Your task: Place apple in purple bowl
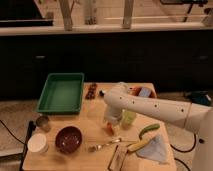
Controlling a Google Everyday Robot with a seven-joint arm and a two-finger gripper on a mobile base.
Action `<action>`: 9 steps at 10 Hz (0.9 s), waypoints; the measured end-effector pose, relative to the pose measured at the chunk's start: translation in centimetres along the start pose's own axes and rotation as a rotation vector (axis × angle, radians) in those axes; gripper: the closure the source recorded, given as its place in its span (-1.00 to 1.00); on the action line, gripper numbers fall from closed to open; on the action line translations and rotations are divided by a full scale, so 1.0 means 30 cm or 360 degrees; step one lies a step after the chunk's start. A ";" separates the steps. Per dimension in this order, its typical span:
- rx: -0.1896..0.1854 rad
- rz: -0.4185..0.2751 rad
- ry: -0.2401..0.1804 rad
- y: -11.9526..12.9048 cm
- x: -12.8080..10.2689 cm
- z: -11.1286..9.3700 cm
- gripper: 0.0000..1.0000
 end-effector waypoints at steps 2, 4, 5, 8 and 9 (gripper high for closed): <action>-0.0008 -0.0027 0.0022 0.008 -0.028 -0.042 0.09; -0.0010 -0.0019 0.0024 0.013 -0.026 -0.045 0.11; -0.0010 -0.0017 0.0020 0.001 -0.017 -0.035 -0.08; -0.0010 -0.0022 0.0020 -0.006 -0.009 -0.022 -0.56; -0.0018 -0.0018 0.0010 -0.005 0.003 -0.005 -0.60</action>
